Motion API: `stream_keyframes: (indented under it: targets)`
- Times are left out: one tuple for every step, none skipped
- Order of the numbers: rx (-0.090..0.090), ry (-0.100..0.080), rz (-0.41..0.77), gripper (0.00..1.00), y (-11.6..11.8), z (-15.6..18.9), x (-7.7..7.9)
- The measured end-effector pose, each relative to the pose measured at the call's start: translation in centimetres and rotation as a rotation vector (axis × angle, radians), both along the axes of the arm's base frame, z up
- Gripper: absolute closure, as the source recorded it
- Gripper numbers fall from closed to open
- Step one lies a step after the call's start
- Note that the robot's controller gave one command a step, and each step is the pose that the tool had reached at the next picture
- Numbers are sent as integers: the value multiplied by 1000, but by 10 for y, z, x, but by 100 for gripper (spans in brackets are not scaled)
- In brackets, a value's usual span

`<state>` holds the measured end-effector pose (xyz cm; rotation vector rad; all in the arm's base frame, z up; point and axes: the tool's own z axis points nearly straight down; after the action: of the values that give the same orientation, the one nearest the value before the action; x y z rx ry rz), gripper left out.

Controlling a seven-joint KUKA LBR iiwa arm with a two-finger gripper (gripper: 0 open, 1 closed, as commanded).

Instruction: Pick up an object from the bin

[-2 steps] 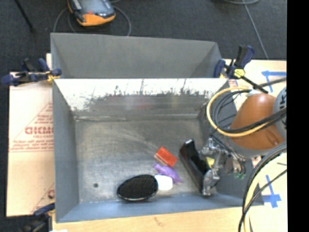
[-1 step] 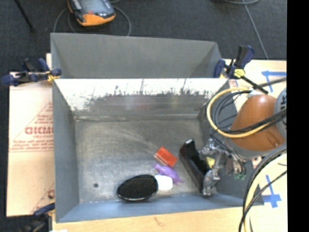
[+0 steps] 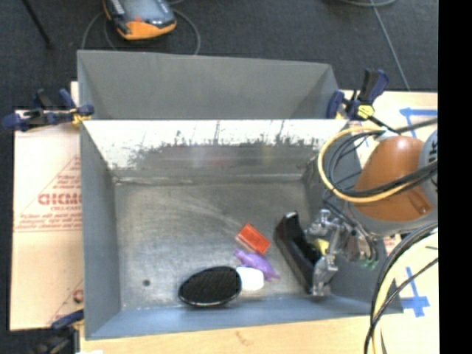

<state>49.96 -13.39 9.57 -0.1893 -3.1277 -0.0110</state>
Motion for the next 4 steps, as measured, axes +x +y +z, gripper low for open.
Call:
stream_keyframes:
  targets:
    - [-5,-3,-2,100,6,45,4]
    - [-9,-11,-10,0,-6,62,0]
    - [-9,-10,-13,0,-11,45,-3]
    - [-12,-22,-43,0,26,-8,7]
